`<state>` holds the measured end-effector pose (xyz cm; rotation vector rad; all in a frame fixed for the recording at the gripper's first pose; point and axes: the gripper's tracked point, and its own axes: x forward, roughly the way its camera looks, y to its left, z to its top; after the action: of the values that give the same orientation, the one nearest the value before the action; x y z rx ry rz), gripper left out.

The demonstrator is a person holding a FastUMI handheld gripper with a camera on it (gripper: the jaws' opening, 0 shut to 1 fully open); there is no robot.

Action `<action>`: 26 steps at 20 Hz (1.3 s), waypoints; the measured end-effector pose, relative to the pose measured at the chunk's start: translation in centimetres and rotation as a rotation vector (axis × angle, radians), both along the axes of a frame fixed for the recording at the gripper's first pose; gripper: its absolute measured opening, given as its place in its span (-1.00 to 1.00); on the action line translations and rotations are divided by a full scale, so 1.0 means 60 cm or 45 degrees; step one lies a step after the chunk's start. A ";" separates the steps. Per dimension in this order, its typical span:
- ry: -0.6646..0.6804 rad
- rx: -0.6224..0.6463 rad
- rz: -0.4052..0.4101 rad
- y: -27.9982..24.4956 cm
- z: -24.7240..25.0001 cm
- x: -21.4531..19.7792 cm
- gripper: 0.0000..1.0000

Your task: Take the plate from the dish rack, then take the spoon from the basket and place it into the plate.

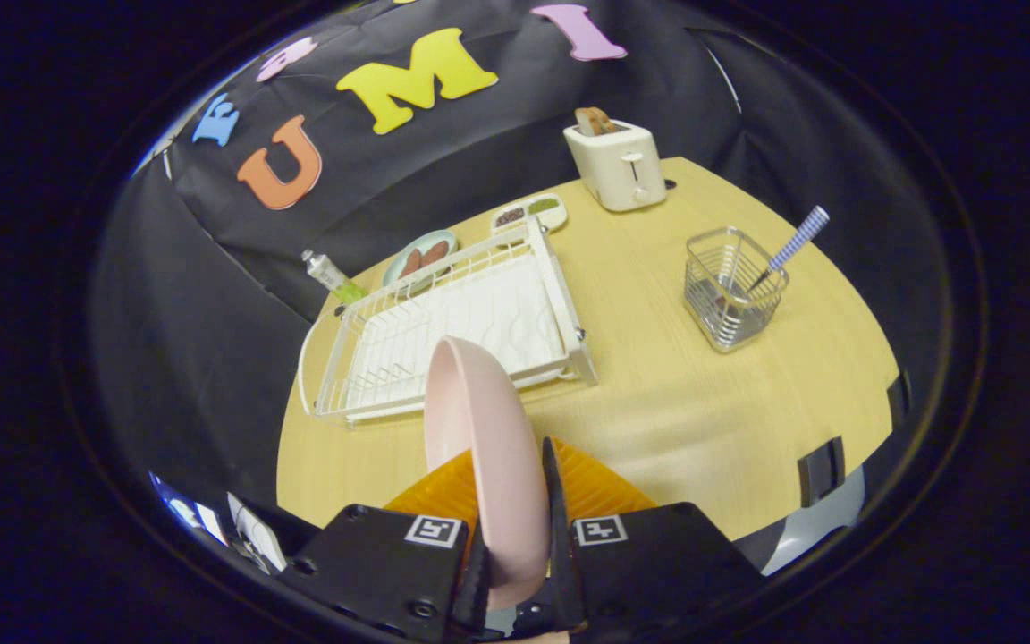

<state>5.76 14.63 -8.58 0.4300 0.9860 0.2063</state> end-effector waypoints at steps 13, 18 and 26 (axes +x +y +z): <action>0.189 0.393 0.019 0.050 -0.156 0.015 -0.31; 0.184 0.373 0.013 0.029 -0.171 0.033 -0.14; -0.168 0.154 0.015 -0.044 -0.119 0.041 0.46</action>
<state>8.25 12.00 -15.72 0.5143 0.8493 0.3025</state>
